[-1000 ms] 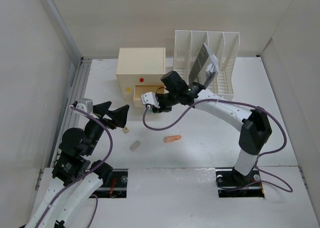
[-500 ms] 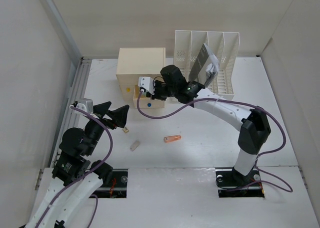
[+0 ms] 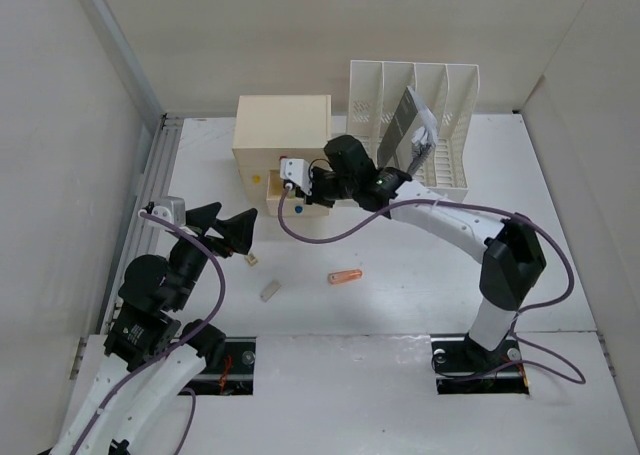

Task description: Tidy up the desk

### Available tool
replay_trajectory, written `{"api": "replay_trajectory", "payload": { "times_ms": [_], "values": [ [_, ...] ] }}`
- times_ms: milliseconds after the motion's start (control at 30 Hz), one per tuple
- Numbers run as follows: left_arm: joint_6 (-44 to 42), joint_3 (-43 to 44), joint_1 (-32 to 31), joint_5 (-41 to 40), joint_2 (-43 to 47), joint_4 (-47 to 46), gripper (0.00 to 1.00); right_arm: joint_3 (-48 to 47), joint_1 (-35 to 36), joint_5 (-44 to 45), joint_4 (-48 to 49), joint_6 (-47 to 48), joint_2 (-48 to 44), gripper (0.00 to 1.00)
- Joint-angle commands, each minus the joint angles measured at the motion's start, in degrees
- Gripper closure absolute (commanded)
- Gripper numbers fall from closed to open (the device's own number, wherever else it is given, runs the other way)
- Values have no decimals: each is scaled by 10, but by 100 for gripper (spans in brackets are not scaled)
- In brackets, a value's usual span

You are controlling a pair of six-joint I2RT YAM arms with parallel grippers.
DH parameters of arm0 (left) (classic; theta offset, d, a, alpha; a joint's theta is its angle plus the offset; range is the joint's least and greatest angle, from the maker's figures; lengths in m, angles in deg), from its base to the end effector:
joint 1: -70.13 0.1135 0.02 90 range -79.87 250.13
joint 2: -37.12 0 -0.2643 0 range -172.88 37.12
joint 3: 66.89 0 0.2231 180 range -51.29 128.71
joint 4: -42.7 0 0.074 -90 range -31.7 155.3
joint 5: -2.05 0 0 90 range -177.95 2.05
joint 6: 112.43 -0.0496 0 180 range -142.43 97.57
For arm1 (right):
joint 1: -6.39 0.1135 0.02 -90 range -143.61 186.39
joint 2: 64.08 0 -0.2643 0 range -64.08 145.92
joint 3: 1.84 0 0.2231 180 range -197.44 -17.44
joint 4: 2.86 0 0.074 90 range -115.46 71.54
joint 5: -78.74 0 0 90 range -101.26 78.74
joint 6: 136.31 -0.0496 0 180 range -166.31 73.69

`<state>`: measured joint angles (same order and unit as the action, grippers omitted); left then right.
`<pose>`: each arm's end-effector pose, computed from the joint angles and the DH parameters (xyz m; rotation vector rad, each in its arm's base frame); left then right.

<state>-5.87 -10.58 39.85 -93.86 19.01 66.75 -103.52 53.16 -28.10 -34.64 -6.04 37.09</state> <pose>0.0576 -0.0277 0.3638 0.0724 1.3498 -0.6241 0.2622 0.2999 0.3117 -1.5774 1.4064 0.3784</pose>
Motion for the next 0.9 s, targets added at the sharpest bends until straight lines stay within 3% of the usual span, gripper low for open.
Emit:
{"api": "replay_trajectory", "payload": {
  "times_ms": [0,33,67,100,200,333,367,533,867],
  "values": [
    [-3,-1,-1,-3,5,-20,13,-7,-13,-150,-27,46,-42,91],
    [-3,-1,-1,-3,5,-20,13,-17,-19,-255,-76,89,-34,91],
    [-3,-1,-1,-3,5,-20,13,-32,-25,-293,-196,137,-25,91],
    [-3,-1,-1,-3,11,-20,13,-56,-25,-314,-246,226,-12,91],
    [2,-1,-1,-3,11,-20,13,-36,-25,-317,-332,291,14,87],
    [2,-1,-1,-3,11,-20,13,44,-25,-253,-307,304,21,76],
    [2,-1,-1,-3,11,-20,13,62,-25,-233,-289,290,11,69],
    [2,-1,-1,-3,11,-20,13,134,-11,-174,-204,223,-6,55],
    [2,-1,-1,-3,11,-20,13,152,34,-116,-189,174,12,48]
  ]
}}
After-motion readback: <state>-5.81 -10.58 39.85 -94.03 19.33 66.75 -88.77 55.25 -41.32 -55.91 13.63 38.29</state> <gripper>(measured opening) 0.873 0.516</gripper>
